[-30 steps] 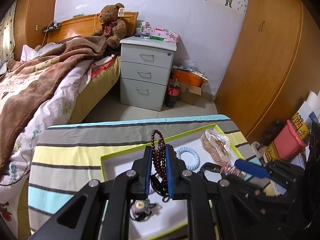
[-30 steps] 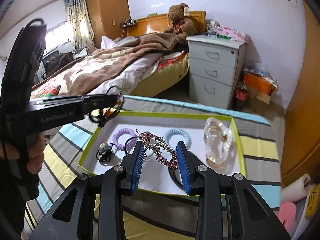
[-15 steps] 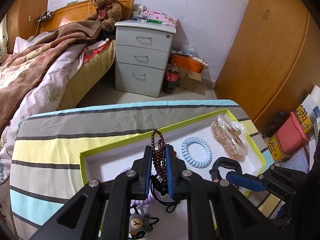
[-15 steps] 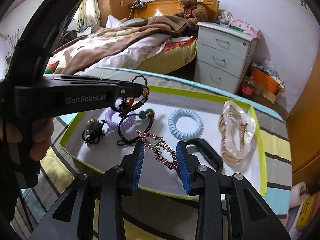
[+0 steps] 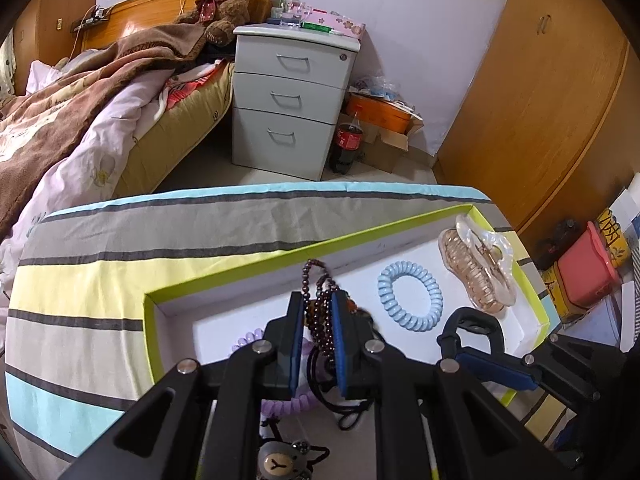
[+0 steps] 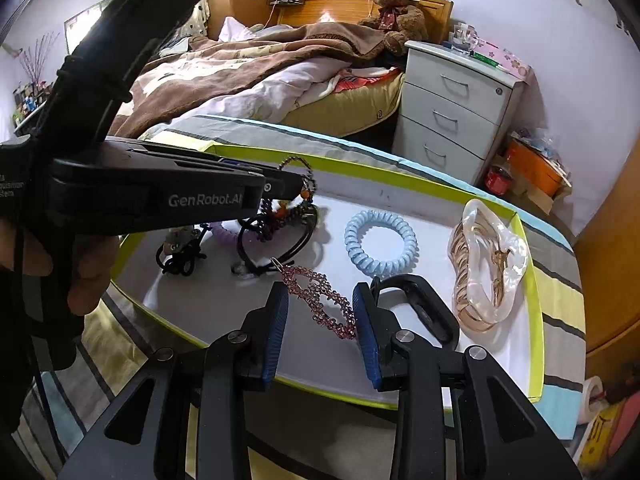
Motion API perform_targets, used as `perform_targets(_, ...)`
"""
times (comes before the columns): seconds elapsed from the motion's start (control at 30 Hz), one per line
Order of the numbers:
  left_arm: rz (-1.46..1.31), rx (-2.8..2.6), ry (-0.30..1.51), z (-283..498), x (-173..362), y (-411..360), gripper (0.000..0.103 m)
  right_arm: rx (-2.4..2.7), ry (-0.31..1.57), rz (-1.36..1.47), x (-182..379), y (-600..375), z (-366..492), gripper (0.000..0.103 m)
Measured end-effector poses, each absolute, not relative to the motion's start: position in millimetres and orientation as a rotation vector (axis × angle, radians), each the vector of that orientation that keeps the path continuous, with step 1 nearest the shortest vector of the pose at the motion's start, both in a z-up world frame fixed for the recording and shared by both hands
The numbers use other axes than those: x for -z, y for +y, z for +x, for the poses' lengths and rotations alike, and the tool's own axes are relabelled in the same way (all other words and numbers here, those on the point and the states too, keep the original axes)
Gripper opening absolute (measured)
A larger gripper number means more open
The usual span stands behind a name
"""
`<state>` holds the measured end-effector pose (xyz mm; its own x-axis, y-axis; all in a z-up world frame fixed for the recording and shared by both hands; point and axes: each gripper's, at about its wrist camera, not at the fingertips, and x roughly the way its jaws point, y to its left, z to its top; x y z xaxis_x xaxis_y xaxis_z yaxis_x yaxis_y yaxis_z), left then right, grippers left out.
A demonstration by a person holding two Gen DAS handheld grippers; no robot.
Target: Organize jewelry
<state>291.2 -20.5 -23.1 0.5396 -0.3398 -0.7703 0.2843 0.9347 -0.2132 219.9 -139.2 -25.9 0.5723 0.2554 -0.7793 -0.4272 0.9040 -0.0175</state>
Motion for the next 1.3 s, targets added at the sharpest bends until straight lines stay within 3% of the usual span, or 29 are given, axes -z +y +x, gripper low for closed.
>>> perform_targets(0.53, -0.069, 0.36, 0.939, 293.1, 23.9, -19.4, 0.014, -0.403, 0.877, -0.264, 26.1, -129.2, 217.6, 0.035)
perform_targets(1.03, -0.08, 0.361, 0.929, 289.8, 17.0, -17.6, 0.039, -0.423, 0.903, -0.252, 30.5, -130.4, 219.1, 0.035)
perform_targets(1.1, -0.082, 0.36, 0.928, 288.8, 15.6, -16.9, 0.04, -0.42, 0.902, -0.25, 30.4, -131.6, 218.4, 0.037)
perform_targets(1.17, -0.087, 0.35, 0.93, 288.3, 14.3, -15.8, 0.042, -0.427, 0.901, -0.238, 29.1, -134.0, 217.9, 0.044)
perform_targets(1.3, -0.078, 0.358, 0.919, 283.5, 8.5, -16.5, 0.047, -0.43, 0.901, -0.225, 27.2, -136.5, 216.7, 0.046)
